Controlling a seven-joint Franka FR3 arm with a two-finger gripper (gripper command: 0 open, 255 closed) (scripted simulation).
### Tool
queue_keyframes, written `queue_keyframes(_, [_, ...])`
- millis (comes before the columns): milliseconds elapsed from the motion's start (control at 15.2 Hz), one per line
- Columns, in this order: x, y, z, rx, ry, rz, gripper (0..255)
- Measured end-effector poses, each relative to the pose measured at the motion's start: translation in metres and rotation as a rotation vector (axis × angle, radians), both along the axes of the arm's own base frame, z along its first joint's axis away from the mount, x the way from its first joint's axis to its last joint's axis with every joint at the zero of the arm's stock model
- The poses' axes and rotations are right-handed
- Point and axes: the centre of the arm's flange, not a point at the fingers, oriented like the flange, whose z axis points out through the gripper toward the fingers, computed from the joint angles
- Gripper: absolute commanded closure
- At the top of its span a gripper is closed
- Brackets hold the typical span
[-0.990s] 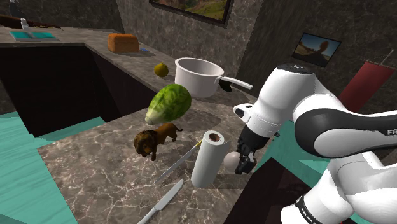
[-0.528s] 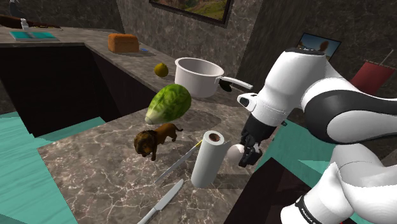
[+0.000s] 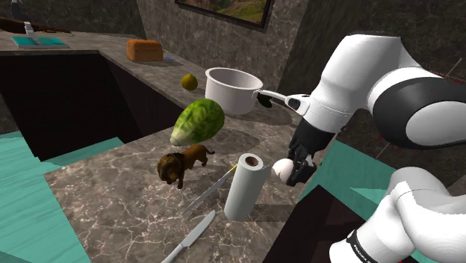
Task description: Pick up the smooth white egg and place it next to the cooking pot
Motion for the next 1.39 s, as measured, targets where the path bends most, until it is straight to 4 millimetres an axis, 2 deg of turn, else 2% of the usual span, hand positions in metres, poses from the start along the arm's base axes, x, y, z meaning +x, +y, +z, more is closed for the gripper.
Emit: queue_keyframes(1386, [0.0,0.0,0.112,0.0,0.0,0.0,255])
